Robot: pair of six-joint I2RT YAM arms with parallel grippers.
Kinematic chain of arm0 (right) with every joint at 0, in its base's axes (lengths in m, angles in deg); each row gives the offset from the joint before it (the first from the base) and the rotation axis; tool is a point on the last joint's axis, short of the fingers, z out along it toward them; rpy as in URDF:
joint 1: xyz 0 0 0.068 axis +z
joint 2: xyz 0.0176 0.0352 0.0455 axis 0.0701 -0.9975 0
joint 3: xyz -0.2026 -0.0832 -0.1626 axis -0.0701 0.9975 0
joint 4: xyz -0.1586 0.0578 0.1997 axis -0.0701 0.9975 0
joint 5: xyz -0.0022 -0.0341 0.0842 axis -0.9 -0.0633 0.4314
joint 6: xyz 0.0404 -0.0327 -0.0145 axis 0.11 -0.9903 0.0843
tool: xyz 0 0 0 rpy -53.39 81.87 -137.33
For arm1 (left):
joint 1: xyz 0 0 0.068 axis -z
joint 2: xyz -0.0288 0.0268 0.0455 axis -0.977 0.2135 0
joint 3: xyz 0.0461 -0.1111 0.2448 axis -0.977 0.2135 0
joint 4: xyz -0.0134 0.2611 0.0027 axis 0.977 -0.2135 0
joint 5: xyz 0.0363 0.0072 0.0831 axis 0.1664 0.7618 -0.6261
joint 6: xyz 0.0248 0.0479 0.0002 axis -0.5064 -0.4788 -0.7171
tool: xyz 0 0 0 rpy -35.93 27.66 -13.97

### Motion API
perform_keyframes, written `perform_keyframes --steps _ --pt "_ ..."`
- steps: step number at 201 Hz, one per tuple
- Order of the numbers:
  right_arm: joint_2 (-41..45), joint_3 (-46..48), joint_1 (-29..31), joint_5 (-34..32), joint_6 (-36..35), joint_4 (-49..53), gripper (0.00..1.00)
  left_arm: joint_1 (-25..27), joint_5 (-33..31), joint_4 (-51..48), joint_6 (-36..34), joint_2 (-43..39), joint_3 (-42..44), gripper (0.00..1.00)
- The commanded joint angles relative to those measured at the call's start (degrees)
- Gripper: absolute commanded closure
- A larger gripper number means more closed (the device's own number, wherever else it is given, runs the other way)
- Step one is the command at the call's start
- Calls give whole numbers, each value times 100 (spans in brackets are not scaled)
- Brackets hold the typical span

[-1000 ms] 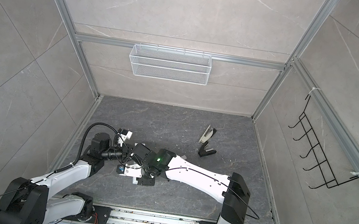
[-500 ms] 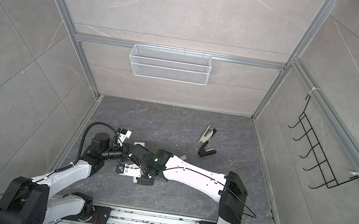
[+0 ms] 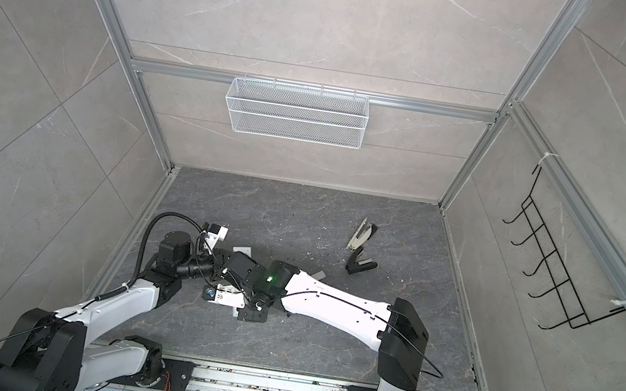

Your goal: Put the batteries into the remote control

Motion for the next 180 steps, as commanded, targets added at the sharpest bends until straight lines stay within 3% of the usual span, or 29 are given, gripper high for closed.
perform_keyframes --steps 1,180 --pt "-316 -84 -26 -253 97 -237 83 66 766 433 445 -147 -56 100" --pt "-552 15 -47 -141 339 -554 86 62 809 493 482 -189 -76 100"
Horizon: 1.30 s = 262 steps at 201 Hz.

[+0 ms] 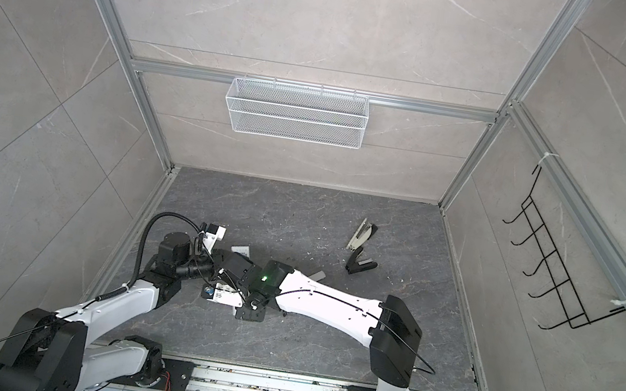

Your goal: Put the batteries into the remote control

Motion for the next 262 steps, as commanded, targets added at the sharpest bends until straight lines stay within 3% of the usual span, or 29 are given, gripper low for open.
perform_keyframes --steps 1,262 --pt "-321 84 -48 -42 166 -501 86 102 1041 492 658 -191 -145 100" --pt "338 445 -88 650 442 -556 84 79 1070 730 775 -291 -163 100"
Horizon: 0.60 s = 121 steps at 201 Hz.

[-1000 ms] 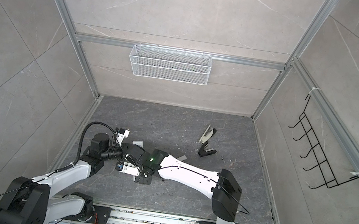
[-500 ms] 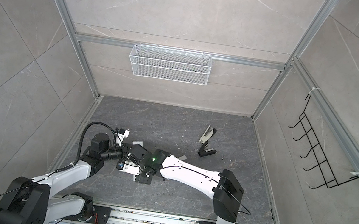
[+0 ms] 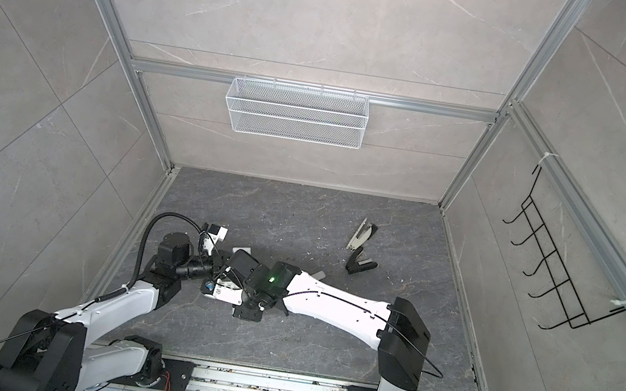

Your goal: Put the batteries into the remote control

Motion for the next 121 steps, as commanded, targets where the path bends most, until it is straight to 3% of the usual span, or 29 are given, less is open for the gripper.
perform_keyframes --steps 1,52,121 --pt "9 60 -9 112 166 86 84 74 739 555 666 -248 -193 100" --pt "256 -312 81 331 260 230 81 74 781 581 710 -235 -166 100" --pt "852 -221 170 139 306 499 78 74 798 524 686 -242 -160 100"
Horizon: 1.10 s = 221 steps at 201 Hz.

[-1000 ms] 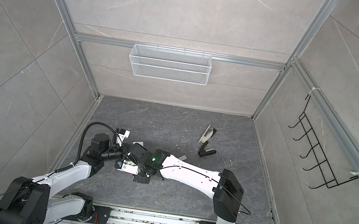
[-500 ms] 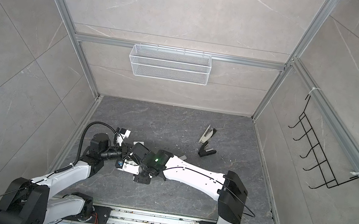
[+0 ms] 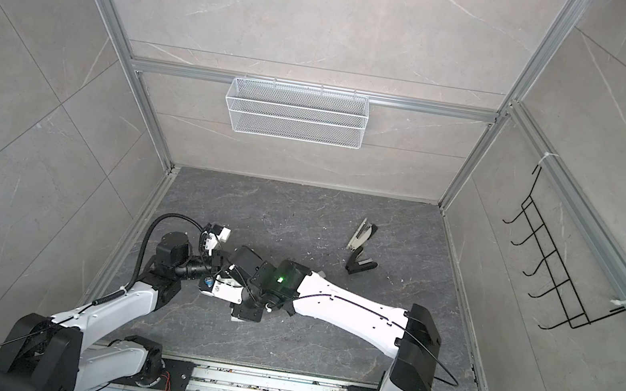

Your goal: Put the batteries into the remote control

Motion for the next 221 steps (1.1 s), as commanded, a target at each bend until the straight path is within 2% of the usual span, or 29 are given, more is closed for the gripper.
perform_keyframes --steps 1,54,103,221 --pt "380 -16 60 -60 61 276 78 26 237 308 111 -125 -159 100" --pt "491 343 95 -329 -200 519 76 21 228 321 120 -136 -141 100" --pt "245 233 135 -684 -440 600 77 26 239 308 124 -149 -124 100" --pt "205 276 410 -752 -671 531 70 25 242 330 140 -80 -137 100"
